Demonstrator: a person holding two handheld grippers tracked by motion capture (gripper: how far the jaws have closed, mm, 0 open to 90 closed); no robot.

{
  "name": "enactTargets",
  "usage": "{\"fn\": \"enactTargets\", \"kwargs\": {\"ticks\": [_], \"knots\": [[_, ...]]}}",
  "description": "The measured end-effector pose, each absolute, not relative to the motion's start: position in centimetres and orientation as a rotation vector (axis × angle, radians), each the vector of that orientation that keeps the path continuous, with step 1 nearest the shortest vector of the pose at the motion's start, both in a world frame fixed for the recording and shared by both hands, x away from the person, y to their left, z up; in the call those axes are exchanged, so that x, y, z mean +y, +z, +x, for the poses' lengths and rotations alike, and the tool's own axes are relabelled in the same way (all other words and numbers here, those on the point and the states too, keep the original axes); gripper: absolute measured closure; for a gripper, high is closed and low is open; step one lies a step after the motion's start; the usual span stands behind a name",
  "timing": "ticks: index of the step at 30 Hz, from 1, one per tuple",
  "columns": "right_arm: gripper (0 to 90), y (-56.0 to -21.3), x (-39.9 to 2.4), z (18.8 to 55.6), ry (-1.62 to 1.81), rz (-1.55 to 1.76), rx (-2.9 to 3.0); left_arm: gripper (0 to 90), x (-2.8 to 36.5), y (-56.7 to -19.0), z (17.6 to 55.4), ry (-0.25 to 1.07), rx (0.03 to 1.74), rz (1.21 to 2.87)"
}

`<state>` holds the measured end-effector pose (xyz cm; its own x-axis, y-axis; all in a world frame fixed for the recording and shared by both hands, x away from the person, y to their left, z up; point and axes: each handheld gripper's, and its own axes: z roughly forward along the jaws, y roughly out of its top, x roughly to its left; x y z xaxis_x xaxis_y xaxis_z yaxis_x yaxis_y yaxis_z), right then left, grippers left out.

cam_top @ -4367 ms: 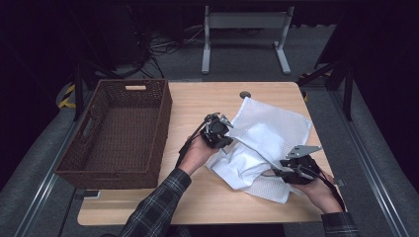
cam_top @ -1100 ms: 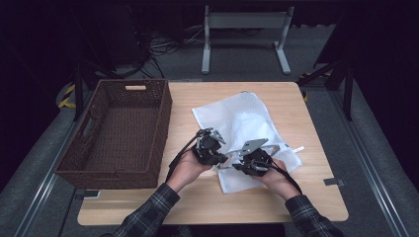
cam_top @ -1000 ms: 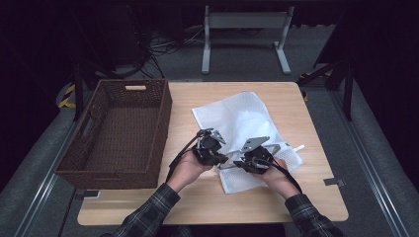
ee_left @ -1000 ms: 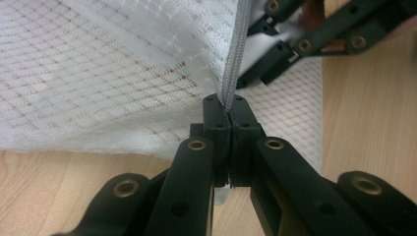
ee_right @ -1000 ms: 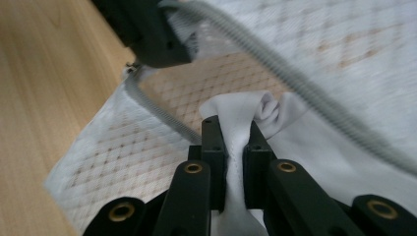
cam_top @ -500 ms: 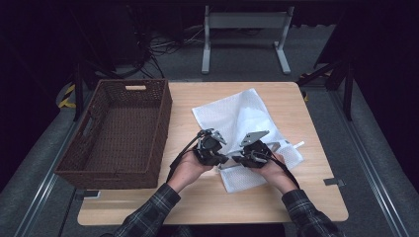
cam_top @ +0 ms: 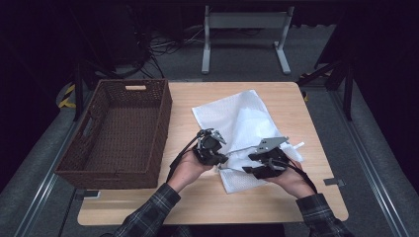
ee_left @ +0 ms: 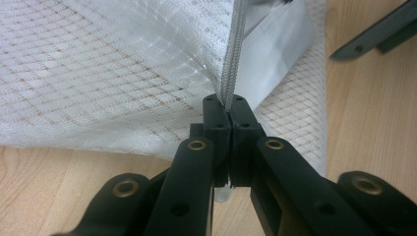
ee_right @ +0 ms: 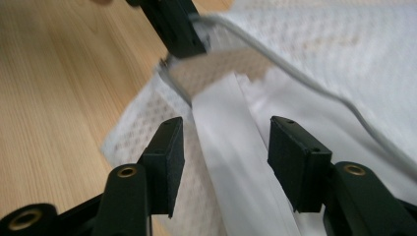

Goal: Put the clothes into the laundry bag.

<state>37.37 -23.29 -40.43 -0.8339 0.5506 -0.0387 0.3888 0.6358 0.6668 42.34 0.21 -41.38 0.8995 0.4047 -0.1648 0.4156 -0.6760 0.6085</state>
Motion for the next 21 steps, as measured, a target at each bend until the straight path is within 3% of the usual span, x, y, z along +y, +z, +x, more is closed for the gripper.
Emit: {"fn": "enactTargets", "kwargs": {"ticks": [9, 17, 21], "knots": [[41.6, -42.4, -27.5, 35.6, 0.853, 0.885, 2.572, 89.0, 0.1, -41.3, 42.4, -0.016, 0.573, 2.398], [36.8, -43.7, -27.0, 36.1, 0.8, 0.854, 2.588, 89.0, 0.0, -41.4, 42.3, -0.02, 0.569, 2.398], [39.7, -44.1, -26.7, 36.4, 0.764, 0.847, 2.595, 89.0, -0.1, -41.4, 42.3, -0.019, 0.568, 2.406]]}}
